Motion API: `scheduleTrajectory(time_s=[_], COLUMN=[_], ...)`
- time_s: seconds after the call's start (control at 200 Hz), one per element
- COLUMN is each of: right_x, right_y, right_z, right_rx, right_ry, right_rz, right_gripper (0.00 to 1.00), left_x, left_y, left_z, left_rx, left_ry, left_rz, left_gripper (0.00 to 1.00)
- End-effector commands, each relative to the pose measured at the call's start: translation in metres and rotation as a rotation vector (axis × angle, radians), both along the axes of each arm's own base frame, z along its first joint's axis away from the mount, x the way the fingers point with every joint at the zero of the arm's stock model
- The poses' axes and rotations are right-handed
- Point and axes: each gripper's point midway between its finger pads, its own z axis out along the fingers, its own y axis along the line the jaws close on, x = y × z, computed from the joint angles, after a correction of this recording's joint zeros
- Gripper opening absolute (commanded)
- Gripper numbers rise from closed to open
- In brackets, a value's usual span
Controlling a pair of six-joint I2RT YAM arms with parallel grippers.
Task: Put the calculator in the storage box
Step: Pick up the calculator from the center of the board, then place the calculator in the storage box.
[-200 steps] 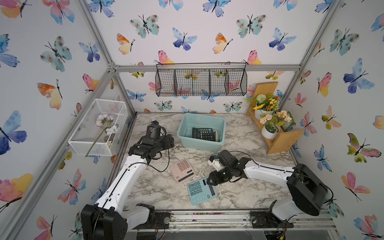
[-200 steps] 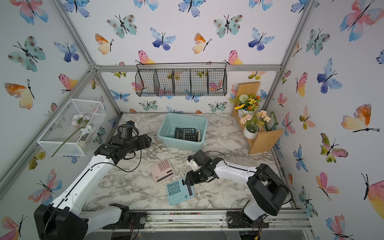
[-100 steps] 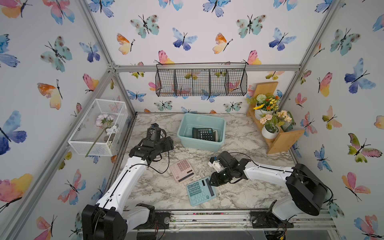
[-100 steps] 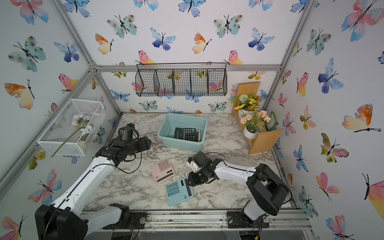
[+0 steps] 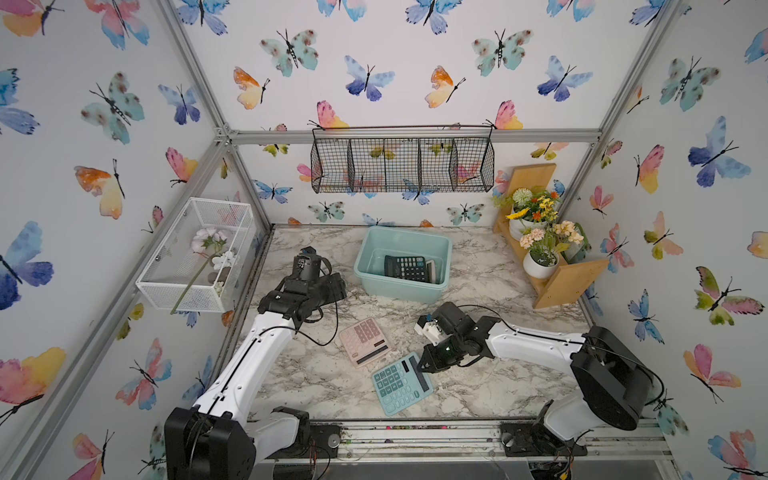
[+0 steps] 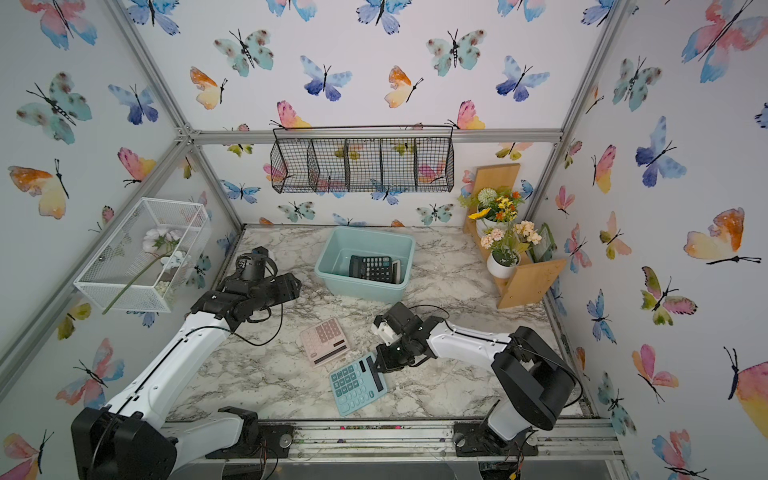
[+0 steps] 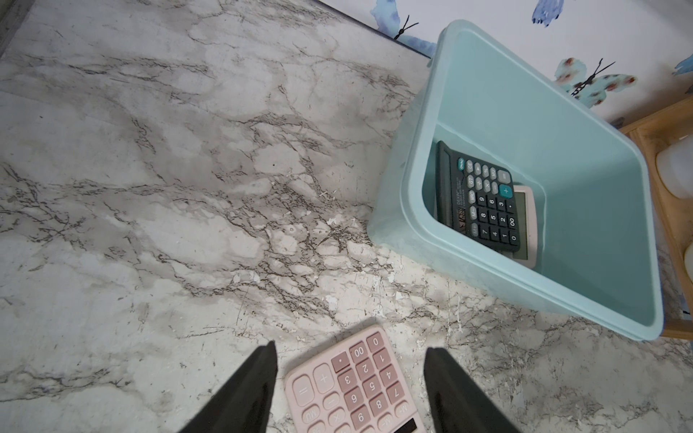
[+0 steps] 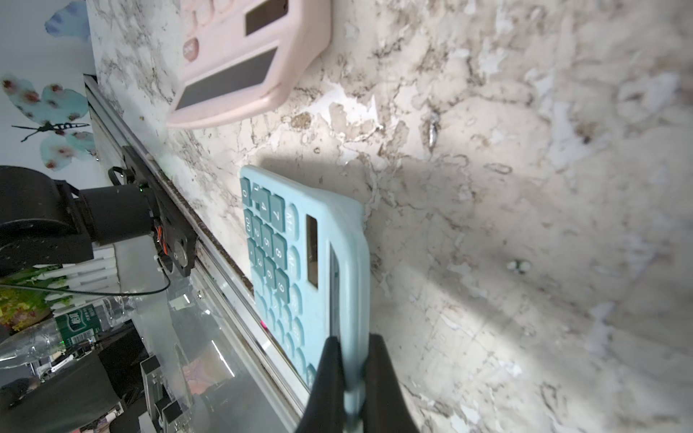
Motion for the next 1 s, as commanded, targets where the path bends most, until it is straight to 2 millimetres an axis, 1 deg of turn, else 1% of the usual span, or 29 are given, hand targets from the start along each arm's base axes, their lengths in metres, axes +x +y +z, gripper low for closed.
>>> scheduleTrajectory(time_s=[0.0, 0.005, 0.095, 0.18, 0.25, 0.325, 0.4, 0.436, 0.441, 0.531, 0.576, 0.636, 0.751, 0.761, 0.826, 0.871, 0.881, 0.896, 0.901, 0.906, 0.911, 0.941, 0.991], right_x=[0.006, 0.006, 0.011, 0.015, 0.024, 0.043, 0.070, 0.082, 0.087, 0.130, 0.151, 0.181, 0.236, 0.241, 0.265, 0.278, 0.280, 0.285, 0.287, 0.288, 0.290, 0.297, 0.308], right_y=[-0.016, -0.016, -0.025, -0.028, -0.031, -0.029, -0.026, -0.024, -0.025, -0.020, -0.017, -0.016, -0.010, -0.009, -0.001, 0.007, 0.009, 0.011, 0.013, 0.013, 0.014, 0.019, 0.026], right_z=[0.036, 0.036, 0.075, 0.110, 0.136, 0.164, 0.186, 0.194, 0.196, 0.214, 0.218, 0.227, 0.234, 0.231, 0.227, 0.220, 0.221, 0.217, 0.218, 0.214, 0.216, 0.209, 0.195], right_rx=[-0.062, -0.062, -0.081, -0.057, -0.049, -0.025, -0.008, -0.003, -0.003, 0.028, 0.044, 0.066, 0.117, 0.116, 0.145, 0.163, 0.170, 0.170, 0.175, 0.172, 0.178, 0.186, 0.195], right_ry=[-0.104, -0.104, -0.174, -0.235, -0.281, -0.333, -0.388, -0.408, -0.415, -0.464, -0.475, -0.496, -0.493, -0.486, -0.465, -0.443, -0.442, -0.433, -0.434, -0.425, -0.427, -0.406, -0.370], right_rz=[0.014, 0.014, 0.013, -0.003, -0.022, -0.064, -0.119, -0.140, -0.151, -0.221, -0.248, -0.290, -0.361, -0.366, -0.386, -0.387, -0.387, -0.388, -0.389, -0.390, -0.390, -0.391, -0.395], right_gripper=[0.02, 0.02, 0.02, 0.02, 0.02, 0.02, 0.02, 0.02, 0.02, 0.02, 0.02, 0.02, 0.02, 0.02, 0.02, 0.02, 0.02, 0.02, 0.02, 0.02, 0.02, 0.02, 0.02], left_x=[0.001, 0.001, 0.001, 0.003, 0.004, 0.005, 0.004, 0.004, 0.004, 0.002, 0.001, -0.001, -0.004, -0.005, -0.006, -0.007, -0.007, -0.007, -0.007, -0.007, -0.007, -0.008, -0.008], left_y=[0.003, 0.003, 0.005, 0.006, 0.007, 0.007, 0.008, 0.010, 0.010, 0.013, 0.014, 0.015, 0.015, 0.015, 0.014, 0.014, 0.014, 0.014, 0.014, 0.014, 0.015, 0.015, 0.014], left_z=[0.002, 0.002, 0.004, 0.005, 0.006, 0.008, 0.011, 0.013, 0.013, 0.017, 0.019, 0.020, 0.019, 0.019, 0.019, 0.019, 0.019, 0.019, 0.019, 0.019, 0.019, 0.020, 0.020], left_rx=[0.000, -0.001, -0.002, -0.006, -0.012, -0.019, -0.022, -0.023, -0.023, -0.025, -0.029, -0.030, -0.035, -0.035, -0.039, -0.040, -0.040, -0.040, -0.040, -0.040, -0.040, -0.041, -0.043], left_ry=[-0.015, -0.015, -0.023, -0.027, -0.032, -0.038, -0.047, -0.052, -0.053, -0.066, -0.069, -0.071, -0.070, -0.069, -0.069, -0.070, -0.070, -0.071, -0.071, -0.071, -0.071, -0.072, -0.070], left_rz=[-0.002, -0.001, 0.002, 0.004, 0.005, 0.006, 0.011, 0.013, 0.015, 0.024, 0.026, 0.028, 0.026, 0.027, 0.023, 0.023, 0.023, 0.024, 0.023, 0.024, 0.026, 0.025, 0.022], left_gripper=[0.67, 0.67, 0.67, 0.67, 0.66, 0.66, 0.66, 0.66, 0.66, 0.66, 0.66, 0.66, 0.66, 0.66, 0.66, 0.66, 0.66, 0.67, 0.67, 0.67, 0.67, 0.66, 0.66])
